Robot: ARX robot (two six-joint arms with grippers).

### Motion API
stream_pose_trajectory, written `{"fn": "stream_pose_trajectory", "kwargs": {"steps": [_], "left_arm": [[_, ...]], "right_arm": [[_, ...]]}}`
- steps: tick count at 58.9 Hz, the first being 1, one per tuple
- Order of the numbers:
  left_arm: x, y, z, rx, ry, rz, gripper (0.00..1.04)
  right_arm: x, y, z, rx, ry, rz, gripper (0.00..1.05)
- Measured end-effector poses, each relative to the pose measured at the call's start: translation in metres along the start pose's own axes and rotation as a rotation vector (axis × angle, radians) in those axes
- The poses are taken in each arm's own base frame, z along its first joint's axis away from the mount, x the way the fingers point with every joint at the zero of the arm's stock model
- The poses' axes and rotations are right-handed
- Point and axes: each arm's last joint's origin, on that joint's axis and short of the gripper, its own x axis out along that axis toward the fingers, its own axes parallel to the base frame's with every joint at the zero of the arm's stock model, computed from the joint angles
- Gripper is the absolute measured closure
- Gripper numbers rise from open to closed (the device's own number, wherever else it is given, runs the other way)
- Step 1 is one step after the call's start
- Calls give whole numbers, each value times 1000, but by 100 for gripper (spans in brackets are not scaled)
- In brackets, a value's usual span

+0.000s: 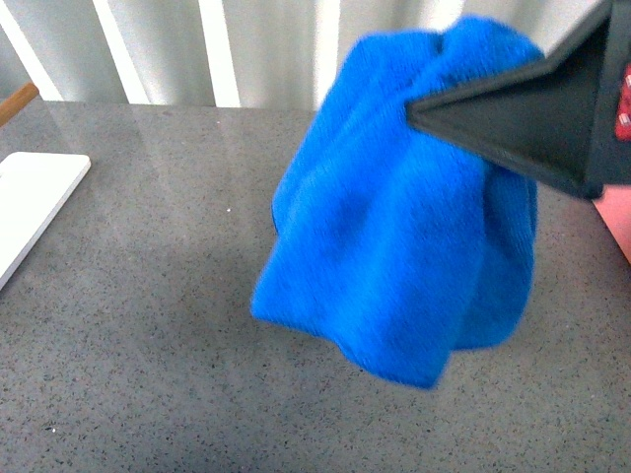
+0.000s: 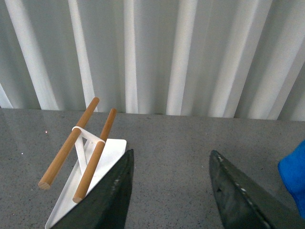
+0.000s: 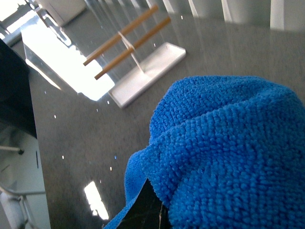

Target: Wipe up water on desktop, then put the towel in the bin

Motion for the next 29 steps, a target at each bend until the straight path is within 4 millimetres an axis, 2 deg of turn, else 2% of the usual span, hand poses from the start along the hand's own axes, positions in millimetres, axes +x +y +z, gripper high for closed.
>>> {"fn": "stream_pose_trajectory", "kwargs": {"steps": [7,14,20,29], "left_arm": [[0,0,0,0,0,0,29],[0,0,0,1,0,0,5],[0,0,0,2,-1,0,7],[0,0,0,3,-1,0,7]], "right_arm": [[-14,-6,-19,27,108,-63,100],[-33,-30,-41,144,314,-230,100],[-36,-48,-56,189,453,-315,100],[-21,-79,-69,198,567,-387,100]]}}
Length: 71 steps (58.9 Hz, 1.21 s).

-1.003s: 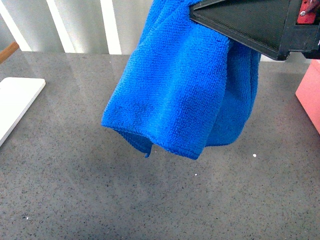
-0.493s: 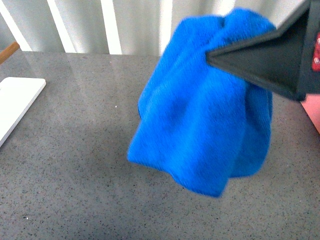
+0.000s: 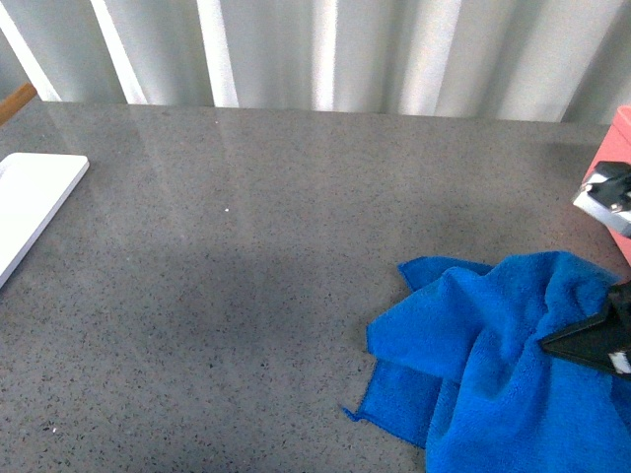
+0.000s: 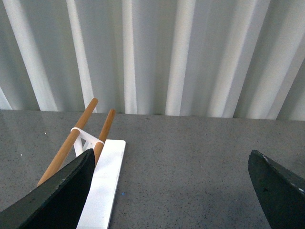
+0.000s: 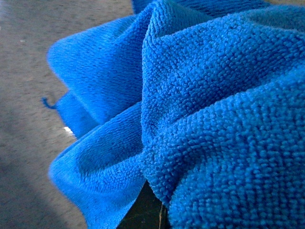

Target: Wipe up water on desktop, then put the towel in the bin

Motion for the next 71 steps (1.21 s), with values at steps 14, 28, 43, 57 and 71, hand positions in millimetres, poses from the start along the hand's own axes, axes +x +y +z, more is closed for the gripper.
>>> {"fn": "stream_pose_trajectory", "kwargs": {"steps": [14,28,43,57,71], "left_arm": [[0,0,0,0,0,0,7],[0,0,0,0,0,0,7],[0,0,0,0,0,0,7],[0,0,0,0,0,0,7],[0,0,0,0,0,0,7]], "right_arm": [[52,-23,34,-35,80,-101,100],[77,-14,84,-141,71,-137,100],[103,12,146,-263,25,-151,100],[110,58,169,-323,-74,-23,100],[107,87,132,-323,-18,28,100]]}}
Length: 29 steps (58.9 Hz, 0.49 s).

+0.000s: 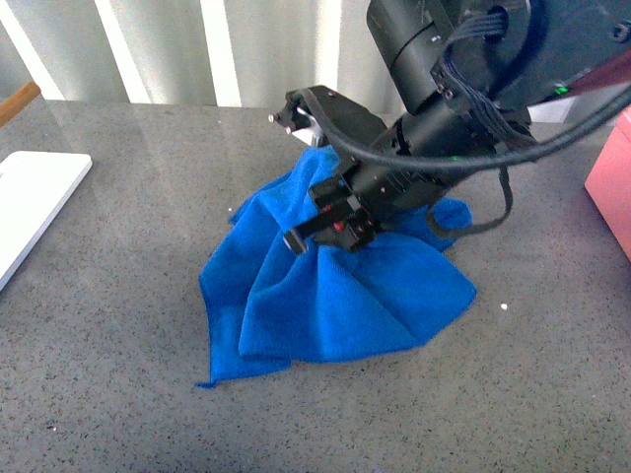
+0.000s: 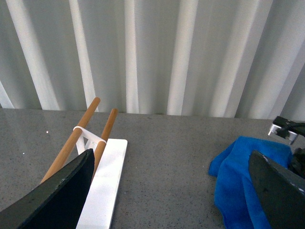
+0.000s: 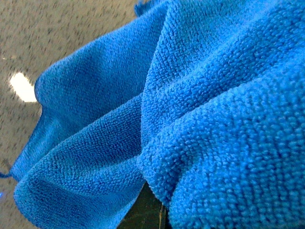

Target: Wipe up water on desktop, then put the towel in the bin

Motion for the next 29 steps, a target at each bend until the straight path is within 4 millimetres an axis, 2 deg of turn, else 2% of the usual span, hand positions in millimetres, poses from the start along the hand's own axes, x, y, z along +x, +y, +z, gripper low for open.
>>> {"fn": "stream_pose_trajectory", "kwargs": {"steps": [7,12,19,29], "left_arm": [[0,0,0,0,0,0,7],[0,0,0,0,0,0,7],[0,0,0,0,0,0,7],[0,0,0,0,0,0,7]], "right_arm": [[-19,4,-20,19,17,-27,100],[-40,-2,-22,57,-6,-71,100],[-84,-15,-9,92,-110,-149,100],[-164,-24,19,94,-292,-261,100]]}}
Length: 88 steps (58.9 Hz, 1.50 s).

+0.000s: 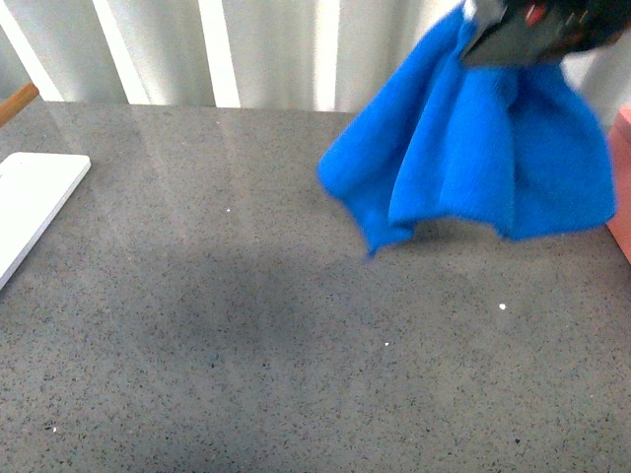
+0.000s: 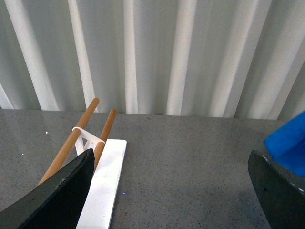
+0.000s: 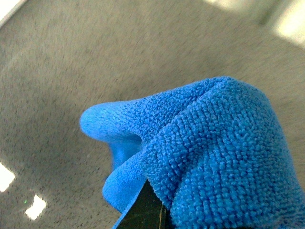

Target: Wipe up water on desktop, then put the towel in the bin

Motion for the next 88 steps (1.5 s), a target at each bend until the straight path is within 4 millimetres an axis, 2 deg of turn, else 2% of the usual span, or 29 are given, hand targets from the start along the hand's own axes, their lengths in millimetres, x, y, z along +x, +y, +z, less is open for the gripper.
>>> {"fn": "stream_pose_trajectory", "kwargs": {"steps": [10,18,26,33,42,47,56,74,88], "left_arm": [[0,0,0,0,0,0,7],[0,0,0,0,0,0,7],[0,0,0,0,0,0,7],[0,0,0,0,0,0,7],[0,0,0,0,0,0,7],[0,0,0,0,0,0,7],[0,0,0,0,0,0,7],[0,0,0,0,0,0,7],[0,0,0,0,0,0,7]], "right_arm": [[-63,-9,48,-25,-184,-111,100],[-97,-18,65,-1,-198,-309,100],[-115,-43,58,57,-122,-613,100],[-136,-76,43,115,-45,-854,100],[-172,-101,27,165,-7,-953,100],[-185,-110,16,187,13,-967,100],[-185,-122,-7,238,67,-945,100],[-164,-144,-40,386,187,-834,100],[-154,-162,-41,444,216,-805,100]]}}
